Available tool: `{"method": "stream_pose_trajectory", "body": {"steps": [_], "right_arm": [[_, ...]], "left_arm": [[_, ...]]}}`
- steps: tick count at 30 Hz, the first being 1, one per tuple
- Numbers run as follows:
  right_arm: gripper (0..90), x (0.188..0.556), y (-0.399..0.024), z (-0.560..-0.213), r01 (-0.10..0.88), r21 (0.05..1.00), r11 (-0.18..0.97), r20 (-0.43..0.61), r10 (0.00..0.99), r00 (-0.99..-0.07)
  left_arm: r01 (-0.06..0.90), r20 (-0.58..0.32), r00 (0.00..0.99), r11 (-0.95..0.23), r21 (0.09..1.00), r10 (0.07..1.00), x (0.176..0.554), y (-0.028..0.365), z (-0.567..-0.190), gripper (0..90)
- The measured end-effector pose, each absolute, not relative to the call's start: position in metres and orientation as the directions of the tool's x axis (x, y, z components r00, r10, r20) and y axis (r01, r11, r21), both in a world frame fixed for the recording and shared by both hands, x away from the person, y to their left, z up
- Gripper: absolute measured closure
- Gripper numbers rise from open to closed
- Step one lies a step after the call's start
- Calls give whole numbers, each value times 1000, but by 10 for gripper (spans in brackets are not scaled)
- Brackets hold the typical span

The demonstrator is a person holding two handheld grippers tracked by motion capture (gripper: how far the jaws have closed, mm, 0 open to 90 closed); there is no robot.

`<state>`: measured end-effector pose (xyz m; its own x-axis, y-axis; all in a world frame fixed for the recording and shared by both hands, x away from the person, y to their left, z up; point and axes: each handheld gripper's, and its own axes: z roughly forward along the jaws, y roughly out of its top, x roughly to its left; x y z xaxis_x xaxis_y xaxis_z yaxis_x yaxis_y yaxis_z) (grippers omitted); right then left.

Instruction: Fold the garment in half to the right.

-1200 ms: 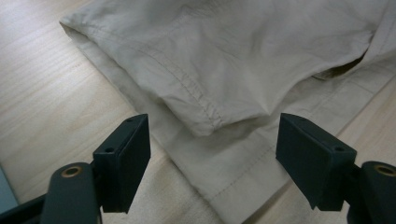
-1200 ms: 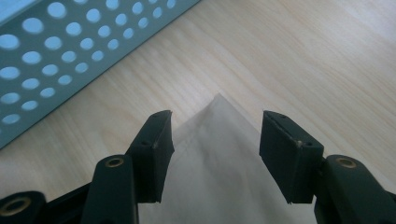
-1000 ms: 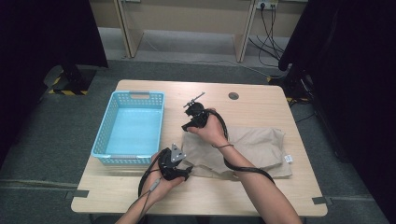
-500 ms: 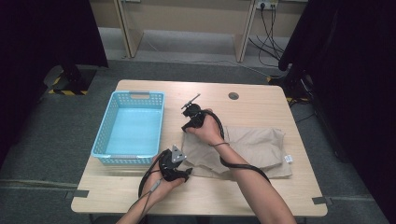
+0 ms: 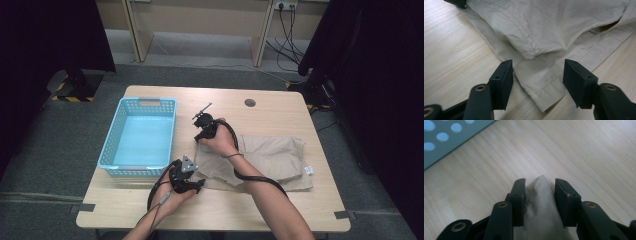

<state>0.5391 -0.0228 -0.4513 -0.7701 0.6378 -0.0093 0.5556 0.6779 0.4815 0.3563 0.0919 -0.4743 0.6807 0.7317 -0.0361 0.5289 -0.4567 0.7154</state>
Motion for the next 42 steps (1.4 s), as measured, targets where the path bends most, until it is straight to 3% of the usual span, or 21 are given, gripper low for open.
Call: {"method": "stream_pose_trajectory", "body": {"steps": [11,16,24,42], "right_arm": [[797,537,-21,-451,524,480,703,-52,619,-784],[832,536,-20,-451,523,471,710,-57,616,-786],[858,535,-18,-451,523,469,712,-66,618,-783],[864,532,-17,-446,516,471,716,-67,612,-788]], "left_arm": [[538,-55,681,-448,714,730,358,91,-473,616],[537,-47,671,-441,720,740,359,93,-473,726],[555,-72,649,-407,725,757,360,95,-474,829],[546,-66,646,-400,736,761,356,96,-473,879]]}}
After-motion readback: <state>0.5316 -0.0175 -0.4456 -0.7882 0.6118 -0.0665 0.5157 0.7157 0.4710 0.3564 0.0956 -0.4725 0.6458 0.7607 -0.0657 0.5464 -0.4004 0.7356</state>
